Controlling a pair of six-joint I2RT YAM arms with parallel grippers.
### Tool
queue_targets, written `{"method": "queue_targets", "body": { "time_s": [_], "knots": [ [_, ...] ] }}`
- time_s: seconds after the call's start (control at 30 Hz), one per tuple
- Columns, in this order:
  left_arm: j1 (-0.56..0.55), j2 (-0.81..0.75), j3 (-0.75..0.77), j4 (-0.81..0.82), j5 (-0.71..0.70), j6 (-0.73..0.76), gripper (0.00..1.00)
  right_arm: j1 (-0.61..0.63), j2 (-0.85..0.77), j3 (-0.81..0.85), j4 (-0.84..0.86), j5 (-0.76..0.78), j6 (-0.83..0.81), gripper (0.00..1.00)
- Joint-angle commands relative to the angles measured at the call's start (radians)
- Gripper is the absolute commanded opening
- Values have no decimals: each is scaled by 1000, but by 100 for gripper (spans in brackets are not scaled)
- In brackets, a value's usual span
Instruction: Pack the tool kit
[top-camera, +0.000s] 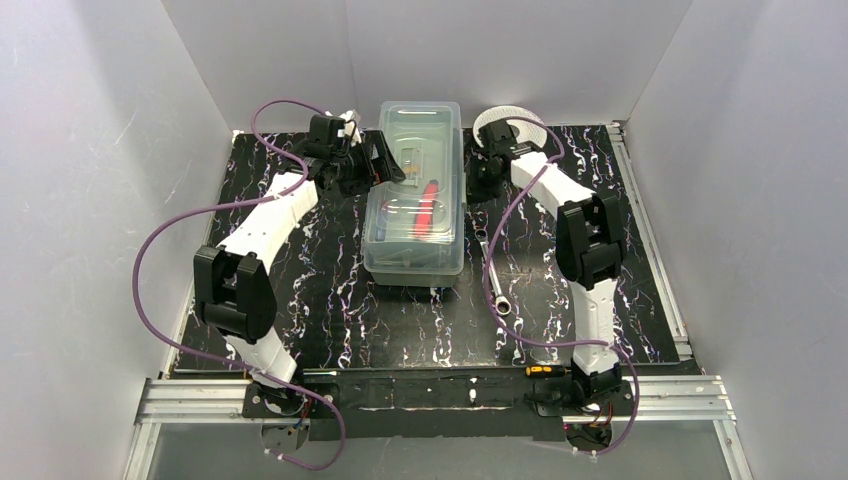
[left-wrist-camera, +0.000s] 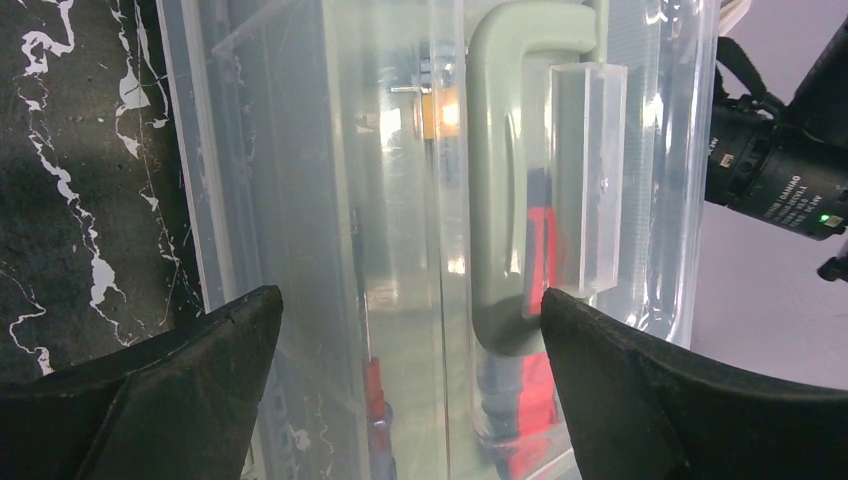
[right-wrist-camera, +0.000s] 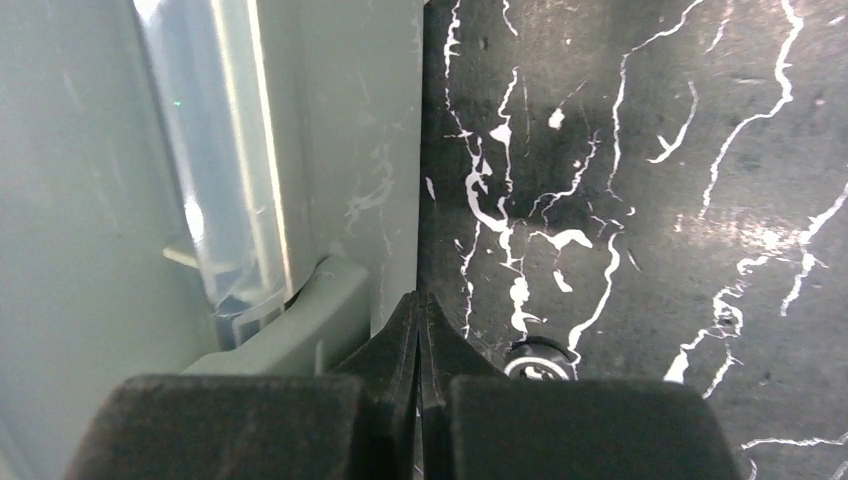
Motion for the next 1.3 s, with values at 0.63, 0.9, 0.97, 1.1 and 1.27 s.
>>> {"method": "queue_targets", "body": {
  "time_s": [0.63,0.9,0.97,1.1,1.27],
  "knots": [
    [-45,-603,-335,13,-470,243,99,-222,-1041,-970,564,226,-18,5],
    [-46,-891,-875,493,-561,492,99,-201,-1379,-1434,1066,151,-462,80],
    [-46,-917,-977,609,-603,491,100,-200,-1398,-1487,1087,173,-489,82],
    [-39,-870,-1095,788,-691,583,99,-203,-1341,-1577,1229,328,-538,84],
    [-31,-761,-1098,833,-744,681,100,-255,-1135,-1635,1451,375,-501,84]
  ]
}}
